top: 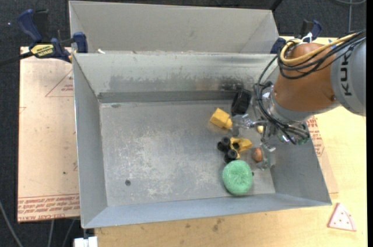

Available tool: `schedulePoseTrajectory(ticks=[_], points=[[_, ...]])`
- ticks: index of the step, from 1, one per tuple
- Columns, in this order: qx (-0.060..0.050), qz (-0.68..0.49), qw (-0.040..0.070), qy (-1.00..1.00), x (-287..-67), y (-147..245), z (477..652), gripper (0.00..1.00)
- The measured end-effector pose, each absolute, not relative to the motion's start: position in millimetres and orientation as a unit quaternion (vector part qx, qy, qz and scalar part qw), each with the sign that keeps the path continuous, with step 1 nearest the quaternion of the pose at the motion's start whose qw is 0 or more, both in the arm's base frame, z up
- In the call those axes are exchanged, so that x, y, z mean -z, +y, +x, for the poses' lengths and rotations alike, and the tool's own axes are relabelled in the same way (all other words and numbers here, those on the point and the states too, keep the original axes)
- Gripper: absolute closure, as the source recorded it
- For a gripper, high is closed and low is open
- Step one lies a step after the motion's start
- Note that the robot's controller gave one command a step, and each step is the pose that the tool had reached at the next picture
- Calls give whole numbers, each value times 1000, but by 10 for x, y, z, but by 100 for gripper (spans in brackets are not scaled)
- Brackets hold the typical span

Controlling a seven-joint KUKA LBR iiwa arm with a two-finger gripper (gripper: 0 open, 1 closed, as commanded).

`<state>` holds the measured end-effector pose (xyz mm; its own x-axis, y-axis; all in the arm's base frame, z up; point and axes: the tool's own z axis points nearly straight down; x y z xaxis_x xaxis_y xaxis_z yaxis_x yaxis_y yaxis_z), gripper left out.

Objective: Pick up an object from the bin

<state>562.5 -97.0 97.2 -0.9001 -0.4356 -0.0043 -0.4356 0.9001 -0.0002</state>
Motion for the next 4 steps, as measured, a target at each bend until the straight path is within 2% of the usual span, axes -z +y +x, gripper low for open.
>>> schedulePoseTrajectory(ticks=[1, 2, 4], points=[[-1, -82, 1, 997, -805, -986, 5564, 0], [0, -485, 3, 875, -730, -856, 5457, 100], [0, -508, 2, 861, -744, -834, 5437, 100]])
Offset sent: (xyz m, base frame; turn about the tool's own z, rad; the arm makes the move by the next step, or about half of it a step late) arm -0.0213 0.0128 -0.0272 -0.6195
